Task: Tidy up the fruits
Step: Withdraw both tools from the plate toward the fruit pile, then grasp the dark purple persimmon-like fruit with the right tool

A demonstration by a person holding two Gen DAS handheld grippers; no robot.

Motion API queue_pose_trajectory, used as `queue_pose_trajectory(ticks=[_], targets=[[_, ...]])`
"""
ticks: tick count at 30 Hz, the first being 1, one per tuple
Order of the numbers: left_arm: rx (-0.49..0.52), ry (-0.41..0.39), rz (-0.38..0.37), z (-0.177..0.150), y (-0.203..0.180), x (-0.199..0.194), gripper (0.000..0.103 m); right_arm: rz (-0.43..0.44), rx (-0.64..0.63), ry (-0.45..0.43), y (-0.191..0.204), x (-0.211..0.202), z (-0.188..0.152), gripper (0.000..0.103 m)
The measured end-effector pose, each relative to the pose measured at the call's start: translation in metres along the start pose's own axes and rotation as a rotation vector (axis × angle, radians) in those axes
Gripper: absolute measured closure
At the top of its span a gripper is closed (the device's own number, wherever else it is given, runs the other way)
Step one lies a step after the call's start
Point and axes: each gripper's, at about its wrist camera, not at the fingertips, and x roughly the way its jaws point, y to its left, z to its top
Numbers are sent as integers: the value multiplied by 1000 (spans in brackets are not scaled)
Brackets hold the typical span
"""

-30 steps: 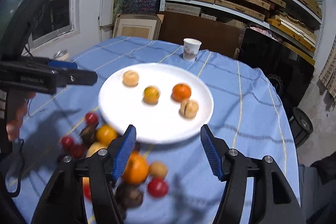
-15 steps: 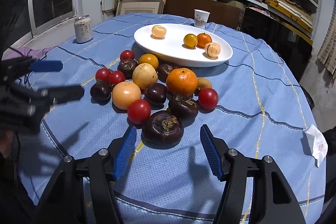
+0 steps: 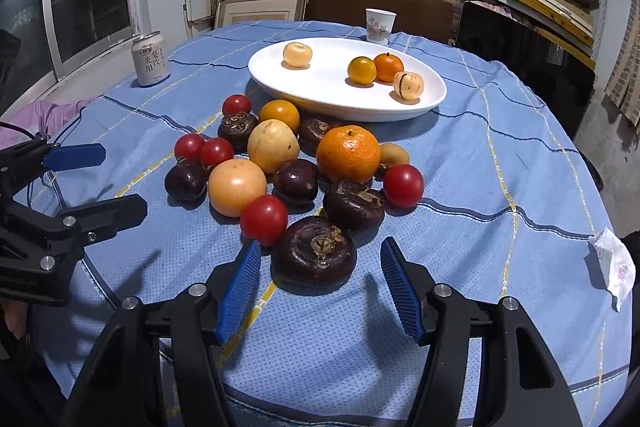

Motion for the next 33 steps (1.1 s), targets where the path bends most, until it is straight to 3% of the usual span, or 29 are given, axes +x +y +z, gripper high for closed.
queue_pose_trajectory(ticks=[10,14,17,26,30,33], targets=[[-8,-5,6,0,0,2,11,9,15,20,-2,5,1,40],[-9,-6,7,0,0,1,11,27,10,44,0,9,0,54],[-11,-8,10,1,0,2,11,22,-2,39,1,8,-1,56],[41,7,79,5,-9,16,11,34,37,-56,-6,-10,-6,57],[60,13,96,9,-15,26,11,51,55,-93,-10,-16,-9,63],[64,20,96,12,-17,30,23,64,62,-98,-13,-17,-10,63]])
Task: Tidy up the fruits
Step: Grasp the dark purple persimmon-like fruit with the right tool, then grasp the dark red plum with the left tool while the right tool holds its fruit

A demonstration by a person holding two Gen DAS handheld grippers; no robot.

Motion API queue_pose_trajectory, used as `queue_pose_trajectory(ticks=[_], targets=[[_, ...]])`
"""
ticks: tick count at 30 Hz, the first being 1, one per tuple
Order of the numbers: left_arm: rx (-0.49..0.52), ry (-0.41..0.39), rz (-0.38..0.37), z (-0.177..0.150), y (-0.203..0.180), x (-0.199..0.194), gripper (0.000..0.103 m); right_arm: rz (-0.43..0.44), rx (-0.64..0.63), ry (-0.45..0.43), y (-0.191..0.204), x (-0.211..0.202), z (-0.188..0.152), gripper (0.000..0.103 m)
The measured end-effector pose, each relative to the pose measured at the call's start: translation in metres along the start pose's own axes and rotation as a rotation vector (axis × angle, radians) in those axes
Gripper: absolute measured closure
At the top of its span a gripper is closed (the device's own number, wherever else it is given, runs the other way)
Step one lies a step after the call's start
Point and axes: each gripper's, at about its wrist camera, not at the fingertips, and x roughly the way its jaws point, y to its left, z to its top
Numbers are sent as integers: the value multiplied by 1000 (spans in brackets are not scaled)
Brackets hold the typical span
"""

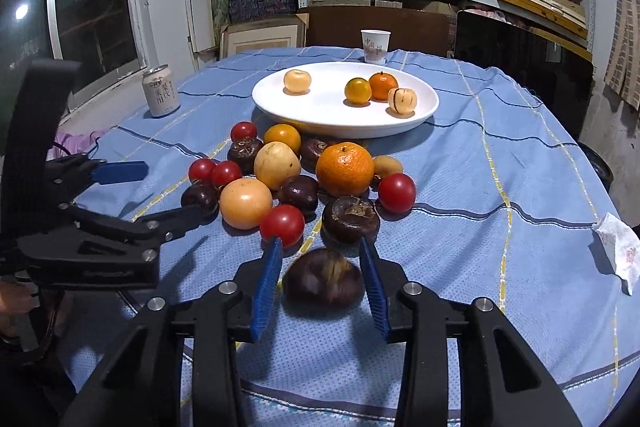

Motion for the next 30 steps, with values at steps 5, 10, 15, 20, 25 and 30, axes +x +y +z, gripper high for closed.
queue_pose_trajectory(ticks=[5,10,15,20,25,30], targets=[[-2,39,-10,3,-1,10,39,14,3,5,-1,1,0,63],[44,23,-31,3,-12,10,71,33,7,7,-1,2,0,63],[1,22,-87,2,-4,10,71,40,18,2,-3,0,-1,63],[-37,15,-130,-1,3,7,71,46,24,1,-5,0,-1,63],[-9,-6,-107,-6,-2,0,71,46,24,18,-5,2,-2,63],[-16,15,-116,-7,0,2,71,38,5,75,-1,9,-3,60]])
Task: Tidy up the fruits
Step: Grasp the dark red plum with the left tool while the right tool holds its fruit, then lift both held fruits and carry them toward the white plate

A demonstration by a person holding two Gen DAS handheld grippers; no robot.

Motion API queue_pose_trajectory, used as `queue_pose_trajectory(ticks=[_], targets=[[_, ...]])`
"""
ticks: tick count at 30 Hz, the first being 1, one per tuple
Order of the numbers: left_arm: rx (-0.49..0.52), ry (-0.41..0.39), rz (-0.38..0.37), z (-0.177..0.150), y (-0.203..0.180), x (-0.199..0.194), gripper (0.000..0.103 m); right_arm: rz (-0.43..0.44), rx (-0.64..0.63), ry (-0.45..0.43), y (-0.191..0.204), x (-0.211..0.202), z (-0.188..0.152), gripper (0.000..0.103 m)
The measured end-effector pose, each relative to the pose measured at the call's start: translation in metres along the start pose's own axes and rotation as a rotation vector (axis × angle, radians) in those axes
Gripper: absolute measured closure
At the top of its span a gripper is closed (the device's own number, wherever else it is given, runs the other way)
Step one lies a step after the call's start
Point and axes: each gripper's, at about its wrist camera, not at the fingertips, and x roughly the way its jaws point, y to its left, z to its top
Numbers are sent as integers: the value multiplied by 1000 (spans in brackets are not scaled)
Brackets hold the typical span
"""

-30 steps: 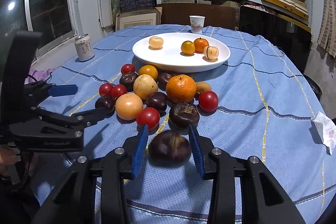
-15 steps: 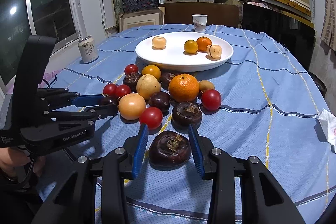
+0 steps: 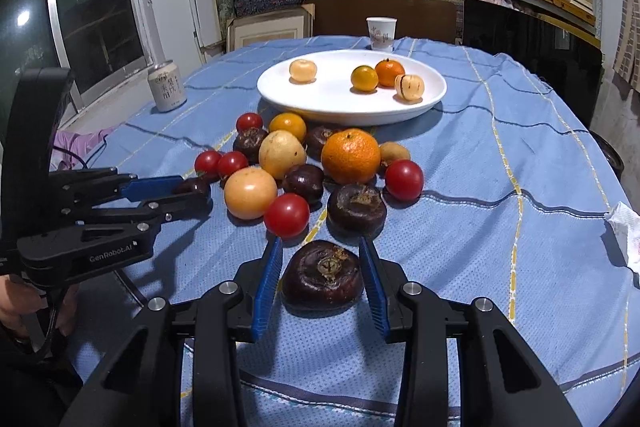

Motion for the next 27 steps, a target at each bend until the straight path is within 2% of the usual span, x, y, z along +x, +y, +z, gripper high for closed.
queue_pose_trajectory(ticks=[3,7,10,12,14,17,27], targets=[[13,10,13,1,-2,2,71,-17,-6,22,2,4,0,54],[14,58,13,2,-2,10,57,-32,-3,55,2,10,0,54],[-13,67,-9,3,3,13,55,-30,3,73,1,13,0,54],[-12,65,-7,3,3,13,56,-33,0,87,2,15,0,54],[-12,56,-18,2,2,12,64,-33,0,106,2,18,0,55],[-13,40,-30,2,2,9,71,-25,5,102,1,17,0,55],[-34,-30,-36,-2,3,-9,71,3,11,17,-1,2,-1,56]])
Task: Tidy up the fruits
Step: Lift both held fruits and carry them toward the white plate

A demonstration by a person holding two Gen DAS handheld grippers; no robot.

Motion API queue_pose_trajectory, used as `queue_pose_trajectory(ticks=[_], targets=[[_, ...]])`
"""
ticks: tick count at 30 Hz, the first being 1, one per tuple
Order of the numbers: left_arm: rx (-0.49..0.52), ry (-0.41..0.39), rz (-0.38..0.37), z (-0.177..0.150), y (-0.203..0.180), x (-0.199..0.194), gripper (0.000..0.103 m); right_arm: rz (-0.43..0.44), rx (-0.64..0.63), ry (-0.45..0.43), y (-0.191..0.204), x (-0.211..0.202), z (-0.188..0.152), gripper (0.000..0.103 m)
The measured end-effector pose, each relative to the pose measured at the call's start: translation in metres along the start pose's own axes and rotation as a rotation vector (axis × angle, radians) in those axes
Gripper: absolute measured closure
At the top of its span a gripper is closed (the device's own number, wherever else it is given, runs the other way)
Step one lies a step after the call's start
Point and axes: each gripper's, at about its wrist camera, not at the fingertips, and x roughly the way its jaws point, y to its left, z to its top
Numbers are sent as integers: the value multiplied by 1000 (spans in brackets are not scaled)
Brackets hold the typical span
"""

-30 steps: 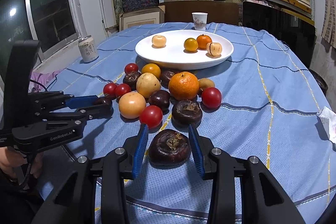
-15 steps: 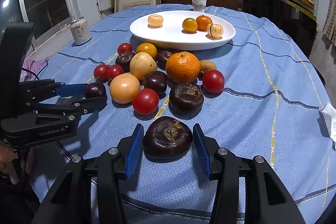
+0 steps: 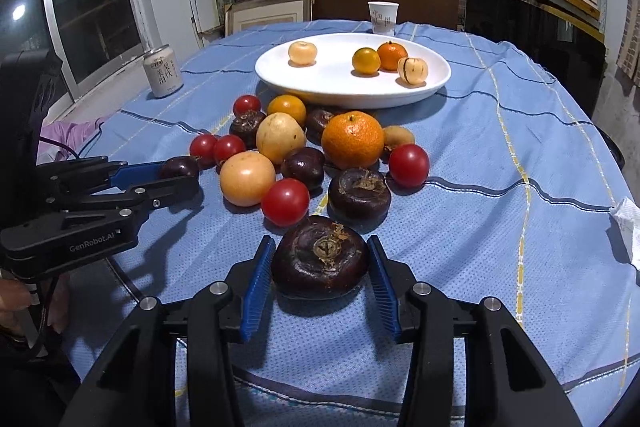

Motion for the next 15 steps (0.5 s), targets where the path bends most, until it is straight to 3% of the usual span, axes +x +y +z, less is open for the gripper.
queue_pose_trajectory(ticks=[5,15], targets=[[-23,-30,-15,2,6,-18,71,-7,8,-6,-1,-2,0,56],[-23,-108,23,17,12,-58,71,-55,-9,-29,-2,-16,5,56]])
